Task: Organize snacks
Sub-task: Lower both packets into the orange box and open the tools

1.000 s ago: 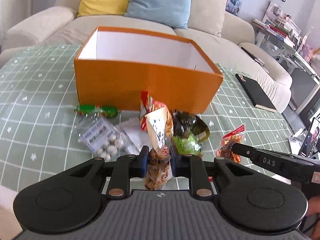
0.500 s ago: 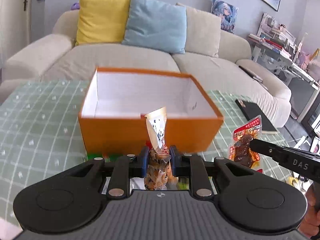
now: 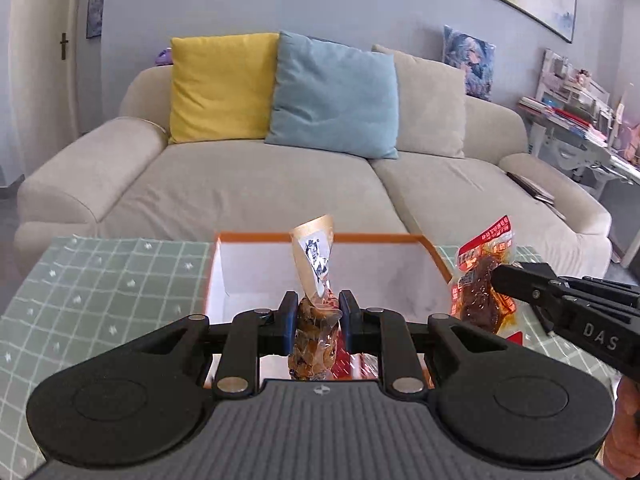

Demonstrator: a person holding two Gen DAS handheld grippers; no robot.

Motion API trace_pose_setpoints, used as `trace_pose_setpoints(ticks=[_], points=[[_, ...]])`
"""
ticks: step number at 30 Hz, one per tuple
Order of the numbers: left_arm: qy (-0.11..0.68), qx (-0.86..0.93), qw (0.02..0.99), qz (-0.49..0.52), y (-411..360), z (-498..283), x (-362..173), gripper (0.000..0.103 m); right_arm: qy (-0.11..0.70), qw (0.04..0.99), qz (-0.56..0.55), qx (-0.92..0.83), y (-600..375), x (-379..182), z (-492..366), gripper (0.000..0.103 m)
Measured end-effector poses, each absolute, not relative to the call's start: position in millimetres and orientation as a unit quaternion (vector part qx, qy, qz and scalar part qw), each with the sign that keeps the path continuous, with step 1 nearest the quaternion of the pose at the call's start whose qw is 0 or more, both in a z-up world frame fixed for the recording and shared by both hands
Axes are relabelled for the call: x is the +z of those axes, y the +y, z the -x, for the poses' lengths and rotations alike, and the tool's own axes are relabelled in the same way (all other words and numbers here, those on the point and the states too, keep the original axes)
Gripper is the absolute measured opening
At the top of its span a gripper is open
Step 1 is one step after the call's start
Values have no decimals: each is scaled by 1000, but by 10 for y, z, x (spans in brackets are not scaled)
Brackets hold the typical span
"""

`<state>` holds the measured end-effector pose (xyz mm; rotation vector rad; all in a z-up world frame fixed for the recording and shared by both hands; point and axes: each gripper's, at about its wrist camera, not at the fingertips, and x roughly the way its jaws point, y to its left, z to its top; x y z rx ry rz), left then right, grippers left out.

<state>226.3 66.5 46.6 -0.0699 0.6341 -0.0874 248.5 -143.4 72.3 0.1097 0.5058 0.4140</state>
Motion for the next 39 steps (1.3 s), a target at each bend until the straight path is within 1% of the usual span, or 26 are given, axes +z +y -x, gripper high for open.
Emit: trace_pose_setpoints(ticks=[5,10,16,21,25,35,38,39], points=[[330,-35,943,25,736,-2585,379,23,256,945,-18,201,-1218,629,-2874,0],[369,-17,929,17,795,-2883,125,24,283,937,28,204,-1004,409,-3189,0],[403,-6,915,3,826,-3071,-165,24,321,924,51,203,-881,119,-3432,0],[422,0,906,-17,790,-3118,-315,24,344,914,59,208,-801,-63,-3525,0],[434,7,901,-14,805,-3166,-397,24,355,909,69,209,-749,-172,-3545,0],[461,7,887,-31,798,-3262,-558,23,384,898,78,200,-725,-345,-3584,0],[460,10,887,-41,777,-3260,-570,24,391,896,82,196,-738,-387,-3570,0],[461,11,886,-42,775,-3259,-568,27,393,895,85,194,-738,-400,-3573,0]])
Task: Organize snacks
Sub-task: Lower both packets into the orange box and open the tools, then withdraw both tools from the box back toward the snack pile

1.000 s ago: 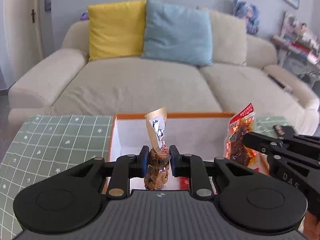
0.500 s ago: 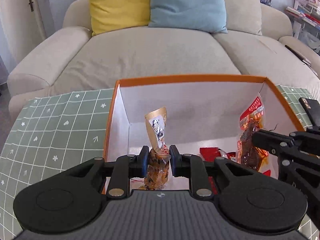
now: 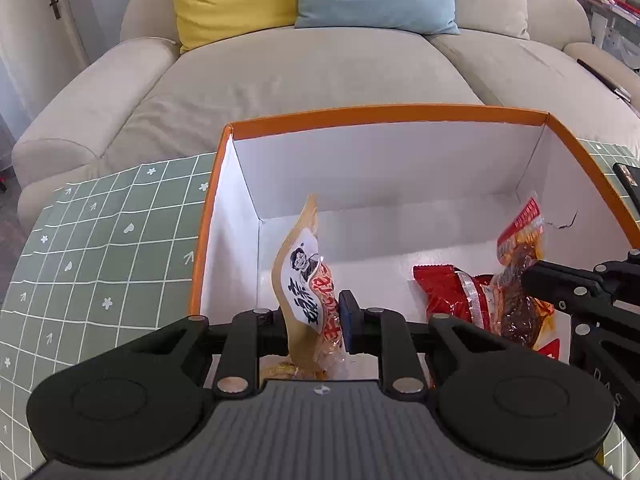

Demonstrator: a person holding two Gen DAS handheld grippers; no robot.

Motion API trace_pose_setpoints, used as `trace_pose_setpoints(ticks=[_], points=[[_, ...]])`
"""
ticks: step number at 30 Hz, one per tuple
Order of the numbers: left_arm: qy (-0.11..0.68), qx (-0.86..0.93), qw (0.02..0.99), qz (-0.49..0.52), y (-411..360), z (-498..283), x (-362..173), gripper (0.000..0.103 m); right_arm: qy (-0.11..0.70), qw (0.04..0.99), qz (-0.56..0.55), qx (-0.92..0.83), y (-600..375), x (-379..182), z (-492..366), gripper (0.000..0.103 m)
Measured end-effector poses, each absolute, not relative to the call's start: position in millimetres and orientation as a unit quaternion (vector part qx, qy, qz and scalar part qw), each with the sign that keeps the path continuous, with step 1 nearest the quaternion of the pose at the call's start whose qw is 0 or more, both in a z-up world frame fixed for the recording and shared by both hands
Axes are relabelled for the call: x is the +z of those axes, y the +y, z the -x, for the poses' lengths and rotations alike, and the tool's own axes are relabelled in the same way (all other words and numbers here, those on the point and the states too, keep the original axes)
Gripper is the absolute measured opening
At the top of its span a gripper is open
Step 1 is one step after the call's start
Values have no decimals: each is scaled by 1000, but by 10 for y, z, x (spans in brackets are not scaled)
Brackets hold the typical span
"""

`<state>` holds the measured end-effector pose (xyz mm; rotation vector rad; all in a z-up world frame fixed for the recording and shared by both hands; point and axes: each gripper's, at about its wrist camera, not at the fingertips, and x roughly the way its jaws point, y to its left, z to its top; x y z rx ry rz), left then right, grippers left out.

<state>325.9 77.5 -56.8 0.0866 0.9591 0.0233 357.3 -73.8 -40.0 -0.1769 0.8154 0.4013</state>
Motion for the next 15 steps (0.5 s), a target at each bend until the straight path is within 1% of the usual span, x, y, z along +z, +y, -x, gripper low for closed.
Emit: trace_pose_setpoints(ticks=[3,5,7,8,9,10,11,12,15], points=[[465,14,884,-46,763,-3255,-567,30,397,894,88,187,-761,-419,-3590,0],[461,15,885,-53,740,-3241,-549,36,396,896,88,182,-767,-405,-3588,2],[450,19,891,-62,713,-3201,-513,52,393,898,88,178,-788,-376,-3587,3],[443,20,894,-65,702,-3181,-481,55,392,899,87,178,-789,-364,-3585,7],[437,22,897,-66,684,-3172,-449,59,390,900,86,177,-796,-346,-3577,9],[433,22,898,-66,681,-3158,-423,64,387,901,85,177,-806,-328,-3565,15],[430,20,901,-63,681,-3140,-382,65,384,903,84,175,-813,-307,-3557,20],[426,19,903,-59,687,-3123,-343,69,382,904,84,174,-823,-285,-3545,21],[410,15,910,-51,699,-3053,-222,73,373,909,79,168,-862,-210,-3483,30]])
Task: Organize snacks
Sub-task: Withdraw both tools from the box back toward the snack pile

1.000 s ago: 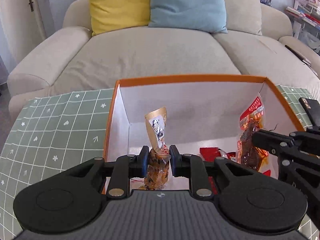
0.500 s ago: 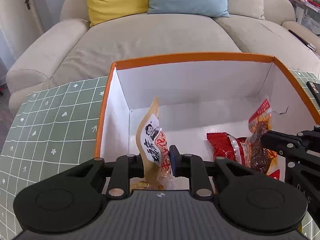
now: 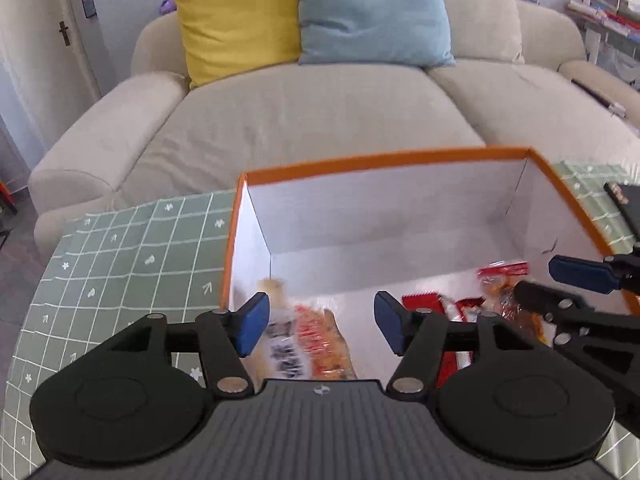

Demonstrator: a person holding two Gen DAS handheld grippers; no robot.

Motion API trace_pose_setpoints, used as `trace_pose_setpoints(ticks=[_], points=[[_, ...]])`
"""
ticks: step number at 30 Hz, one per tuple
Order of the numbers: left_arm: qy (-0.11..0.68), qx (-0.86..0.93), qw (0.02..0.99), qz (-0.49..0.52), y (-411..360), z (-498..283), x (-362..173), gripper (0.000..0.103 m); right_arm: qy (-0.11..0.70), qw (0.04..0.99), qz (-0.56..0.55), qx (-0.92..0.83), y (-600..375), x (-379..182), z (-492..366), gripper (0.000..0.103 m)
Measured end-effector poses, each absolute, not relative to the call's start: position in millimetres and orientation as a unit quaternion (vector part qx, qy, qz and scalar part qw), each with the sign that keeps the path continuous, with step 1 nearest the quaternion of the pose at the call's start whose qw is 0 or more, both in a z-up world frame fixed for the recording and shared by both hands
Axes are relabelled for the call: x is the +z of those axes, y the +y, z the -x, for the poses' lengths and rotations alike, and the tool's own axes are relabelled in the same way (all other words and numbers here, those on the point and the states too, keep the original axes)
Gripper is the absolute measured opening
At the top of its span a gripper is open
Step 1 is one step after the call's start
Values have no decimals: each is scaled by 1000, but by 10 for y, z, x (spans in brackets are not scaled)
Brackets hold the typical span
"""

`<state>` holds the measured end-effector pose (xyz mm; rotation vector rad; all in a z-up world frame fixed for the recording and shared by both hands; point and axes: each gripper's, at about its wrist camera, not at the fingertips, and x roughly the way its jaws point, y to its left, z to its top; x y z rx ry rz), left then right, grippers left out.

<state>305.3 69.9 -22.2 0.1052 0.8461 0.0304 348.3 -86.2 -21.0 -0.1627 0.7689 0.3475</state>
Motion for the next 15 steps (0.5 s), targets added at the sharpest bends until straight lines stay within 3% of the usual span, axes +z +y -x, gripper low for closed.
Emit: trace_pose_setpoints(ticks=[3,15], points=[[397,16,917,-36,727,-2950,-104,78,358,916,79,164,-906,-135,-3397,35],[312,30,950,-9,727,-2247,336,78,306,939,33,154,-1205,220,-2785,60]])
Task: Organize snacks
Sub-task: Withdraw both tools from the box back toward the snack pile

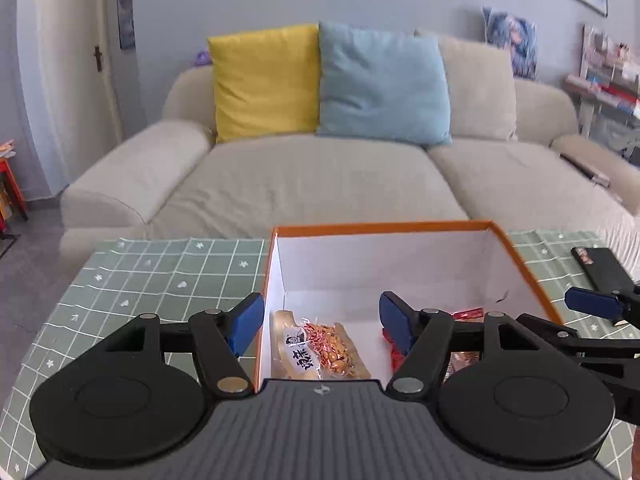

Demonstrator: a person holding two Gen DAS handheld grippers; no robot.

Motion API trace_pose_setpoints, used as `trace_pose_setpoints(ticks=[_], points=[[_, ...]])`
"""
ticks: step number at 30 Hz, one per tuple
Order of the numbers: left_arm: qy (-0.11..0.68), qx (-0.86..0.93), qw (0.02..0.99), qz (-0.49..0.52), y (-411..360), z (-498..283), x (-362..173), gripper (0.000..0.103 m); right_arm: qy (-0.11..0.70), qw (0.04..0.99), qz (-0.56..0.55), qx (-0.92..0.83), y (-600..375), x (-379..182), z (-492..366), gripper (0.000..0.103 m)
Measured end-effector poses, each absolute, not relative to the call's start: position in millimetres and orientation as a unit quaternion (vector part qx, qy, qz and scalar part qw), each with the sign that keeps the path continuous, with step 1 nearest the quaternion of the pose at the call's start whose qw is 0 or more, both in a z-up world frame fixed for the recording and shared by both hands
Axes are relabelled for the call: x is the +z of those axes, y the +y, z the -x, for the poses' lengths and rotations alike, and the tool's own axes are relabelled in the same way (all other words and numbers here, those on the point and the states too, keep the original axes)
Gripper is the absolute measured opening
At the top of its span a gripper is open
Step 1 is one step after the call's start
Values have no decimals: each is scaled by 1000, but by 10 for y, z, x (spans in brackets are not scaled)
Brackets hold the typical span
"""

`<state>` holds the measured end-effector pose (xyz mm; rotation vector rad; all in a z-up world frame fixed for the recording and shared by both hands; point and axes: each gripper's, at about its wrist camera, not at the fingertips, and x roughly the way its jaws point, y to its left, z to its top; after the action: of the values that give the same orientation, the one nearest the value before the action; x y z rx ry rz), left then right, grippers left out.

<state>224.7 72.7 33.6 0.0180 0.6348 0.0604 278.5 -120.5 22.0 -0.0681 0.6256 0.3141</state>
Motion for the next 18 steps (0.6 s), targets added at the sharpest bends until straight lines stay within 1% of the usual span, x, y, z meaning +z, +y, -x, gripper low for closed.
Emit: trace_pose_setpoints(ticks=[2,7,8,9,14,18], points=[[301,25,953,-7,694,-2096,377,78,294,942,28,156,-1239,270,-2643,63],[297,20,955,5,641,-1730,397,78,276,947,26,163,-1298,339,-2284,64],[298,18,954,7,627,-1658,388,78,273,948,24,164,-1314,344,-2212,67],[299,17,954,6,609,-1584,376,78,271,948,24,166,-1330,346,-2145,68],[308,12,951,-2,556,-1320,265,78,271,946,26,175,-1409,297,-1810,68],[331,15,943,18,586,-1174,77,78,282,943,28,176,-1457,187,-1594,68]])
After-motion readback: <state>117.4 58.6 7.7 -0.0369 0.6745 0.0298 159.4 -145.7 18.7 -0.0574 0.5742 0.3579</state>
